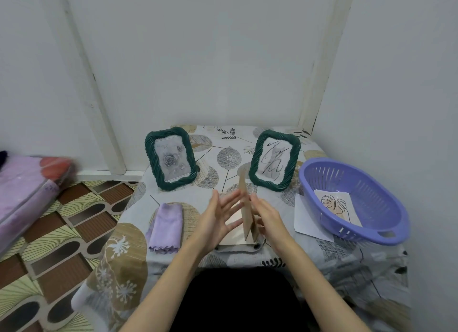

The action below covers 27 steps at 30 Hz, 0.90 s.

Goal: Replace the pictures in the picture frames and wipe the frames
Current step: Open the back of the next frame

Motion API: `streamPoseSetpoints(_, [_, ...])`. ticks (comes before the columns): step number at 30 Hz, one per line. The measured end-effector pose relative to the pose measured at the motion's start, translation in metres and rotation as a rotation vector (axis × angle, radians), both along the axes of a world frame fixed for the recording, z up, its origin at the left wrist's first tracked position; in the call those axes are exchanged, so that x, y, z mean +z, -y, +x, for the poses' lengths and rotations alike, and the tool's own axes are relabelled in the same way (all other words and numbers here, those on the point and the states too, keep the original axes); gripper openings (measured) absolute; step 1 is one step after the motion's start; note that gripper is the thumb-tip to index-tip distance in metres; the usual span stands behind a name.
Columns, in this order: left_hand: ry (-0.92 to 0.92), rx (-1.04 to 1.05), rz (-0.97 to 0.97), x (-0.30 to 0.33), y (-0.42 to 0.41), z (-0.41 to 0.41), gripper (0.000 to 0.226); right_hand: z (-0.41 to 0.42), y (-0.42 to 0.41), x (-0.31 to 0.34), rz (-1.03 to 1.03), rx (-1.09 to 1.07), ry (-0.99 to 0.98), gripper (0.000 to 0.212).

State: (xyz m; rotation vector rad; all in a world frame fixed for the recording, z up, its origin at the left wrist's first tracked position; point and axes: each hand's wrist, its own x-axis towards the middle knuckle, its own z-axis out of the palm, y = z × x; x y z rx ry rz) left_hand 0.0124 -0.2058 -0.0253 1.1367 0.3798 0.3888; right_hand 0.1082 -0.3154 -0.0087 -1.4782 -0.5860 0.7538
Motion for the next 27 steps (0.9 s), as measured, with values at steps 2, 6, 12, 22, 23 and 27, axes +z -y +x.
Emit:
streamPoseSetpoints(2, [-0.007,-0.052,0.002,0.002,0.006,0.005,0.057,0.003,-0.002,-0.003,0.002,-0.086,-0.024,0.026])
streamPoseSetpoints(6, [-0.076,0.095,0.148,0.002,0.004,0.005,0.038,0.012,0.005,-0.005,-0.007,-0.241,-0.109,0.019])
streamPoseSetpoints(12, [-0.740,0.054,1.285,-0.048,-0.028,-0.015,0.037,0.056,0.039,-0.016,-0.294,-0.332,0.160,0.015])
streamPoseSetpoints(22, [-0.925,0.132,1.528,-0.057,-0.037,-0.038,0.056,0.059,0.036,-0.048,-0.662,-0.197,0.568,0.037])
streamPoseSetpoints(23, [-0.939,0.143,1.500,-0.056,-0.035,-0.039,0.058,0.056,0.033,-0.050,-0.696,-0.181,0.609,0.038])
streamPoseSetpoints(27, [-0.923,0.160,1.523,-0.050,-0.032,-0.039,0.057,0.050,0.024,-0.058,-0.780,-0.156,0.690,0.039])
